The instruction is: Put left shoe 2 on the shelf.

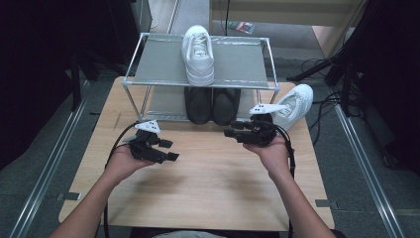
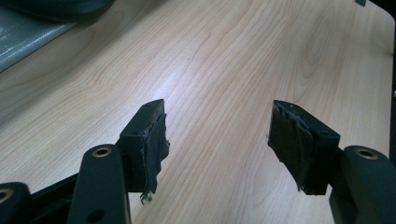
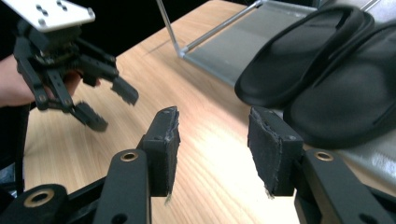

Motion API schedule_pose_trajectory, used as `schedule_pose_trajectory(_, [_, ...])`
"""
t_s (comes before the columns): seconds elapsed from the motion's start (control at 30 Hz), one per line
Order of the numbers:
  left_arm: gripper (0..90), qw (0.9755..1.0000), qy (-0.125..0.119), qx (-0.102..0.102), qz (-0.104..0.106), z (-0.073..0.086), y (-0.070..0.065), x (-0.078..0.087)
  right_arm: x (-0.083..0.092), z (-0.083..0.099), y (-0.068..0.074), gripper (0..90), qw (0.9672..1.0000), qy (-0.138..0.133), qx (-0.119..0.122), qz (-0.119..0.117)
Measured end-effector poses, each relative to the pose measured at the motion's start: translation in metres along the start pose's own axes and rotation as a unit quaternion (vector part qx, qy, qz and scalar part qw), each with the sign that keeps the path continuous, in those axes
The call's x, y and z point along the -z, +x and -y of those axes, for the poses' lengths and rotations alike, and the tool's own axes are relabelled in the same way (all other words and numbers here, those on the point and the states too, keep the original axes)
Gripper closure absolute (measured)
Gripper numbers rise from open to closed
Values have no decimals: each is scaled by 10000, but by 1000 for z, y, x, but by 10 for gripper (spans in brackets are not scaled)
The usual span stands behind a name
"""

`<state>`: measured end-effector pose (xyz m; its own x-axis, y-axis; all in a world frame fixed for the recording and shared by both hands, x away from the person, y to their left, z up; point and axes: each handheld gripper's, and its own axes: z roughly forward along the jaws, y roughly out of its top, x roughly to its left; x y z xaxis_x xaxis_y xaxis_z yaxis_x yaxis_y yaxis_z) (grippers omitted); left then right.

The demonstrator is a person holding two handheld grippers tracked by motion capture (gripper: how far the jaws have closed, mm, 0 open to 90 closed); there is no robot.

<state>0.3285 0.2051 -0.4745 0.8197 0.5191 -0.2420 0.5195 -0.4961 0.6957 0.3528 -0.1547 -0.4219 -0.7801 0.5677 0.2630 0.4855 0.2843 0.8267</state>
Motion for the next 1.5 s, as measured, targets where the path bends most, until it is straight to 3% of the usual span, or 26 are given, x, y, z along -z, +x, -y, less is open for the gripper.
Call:
schedule_pose_trajectory(0.27, [375, 9999, -105, 26, -1, -2, 1, 2, 7, 24, -7, 550, 9999, -98, 42, 28])
schedule_pose_trajectory(0.47, [375, 10000, -87, 20, -22, -4, 5, 2, 19, 36, -16, 550, 9998, -85, 25, 186])
schedule_pose_trajectory(0.67, [374, 10000, -50, -39, -23, -6, 6, 0, 35, 43, -26, 548, 9991, -246, 21, 336])
schedule_pose_trajectory(0.9, [373, 10000, -55, 20, 5, -7, 8, -1, 58, 50, -45, 547, 9978, -313, -136, 571])
schedule_pose_trajectory(1.13, [372, 10000, -70, -56, -20, -5, 4, 2, 76, 57, -67, 543, 9959, -142, -324, 831])
schedule_pose_trajectory(1.5, [371, 9999, -57, -5, -158, 12, -1, 13, 79, 51, -99, 547, 9926, -52, -471, 1118])
